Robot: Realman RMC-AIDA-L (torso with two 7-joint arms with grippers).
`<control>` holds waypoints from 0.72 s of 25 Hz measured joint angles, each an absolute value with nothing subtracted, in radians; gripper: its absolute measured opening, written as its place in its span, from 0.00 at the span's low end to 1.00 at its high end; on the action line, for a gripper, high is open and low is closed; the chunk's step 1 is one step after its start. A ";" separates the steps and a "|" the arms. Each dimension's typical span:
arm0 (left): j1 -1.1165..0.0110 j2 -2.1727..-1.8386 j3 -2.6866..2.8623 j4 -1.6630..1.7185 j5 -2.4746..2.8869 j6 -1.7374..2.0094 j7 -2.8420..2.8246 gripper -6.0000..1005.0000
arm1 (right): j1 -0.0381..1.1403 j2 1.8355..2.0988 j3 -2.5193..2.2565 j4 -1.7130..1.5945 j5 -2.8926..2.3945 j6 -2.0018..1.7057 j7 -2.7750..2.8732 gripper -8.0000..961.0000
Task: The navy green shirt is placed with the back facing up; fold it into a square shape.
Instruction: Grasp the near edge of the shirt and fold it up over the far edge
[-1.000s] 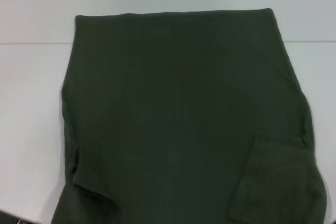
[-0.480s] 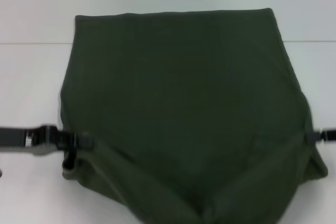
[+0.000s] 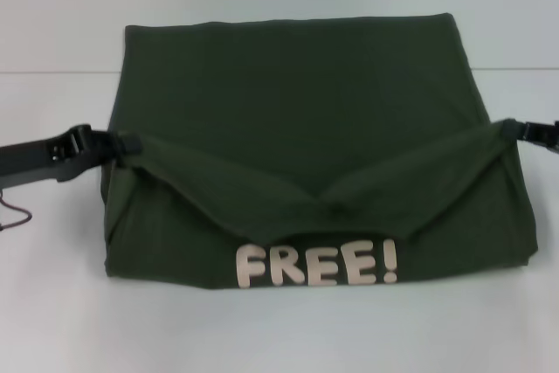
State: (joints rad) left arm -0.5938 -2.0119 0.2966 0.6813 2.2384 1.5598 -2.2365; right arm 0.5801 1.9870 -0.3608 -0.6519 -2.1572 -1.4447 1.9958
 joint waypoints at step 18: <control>-0.613 -2.066 0.305 0.557 2.037 1.205 -2.092 0.04 | 0.654 2.087 -0.409 -0.521 -2.016 -0.958 1.757 0.06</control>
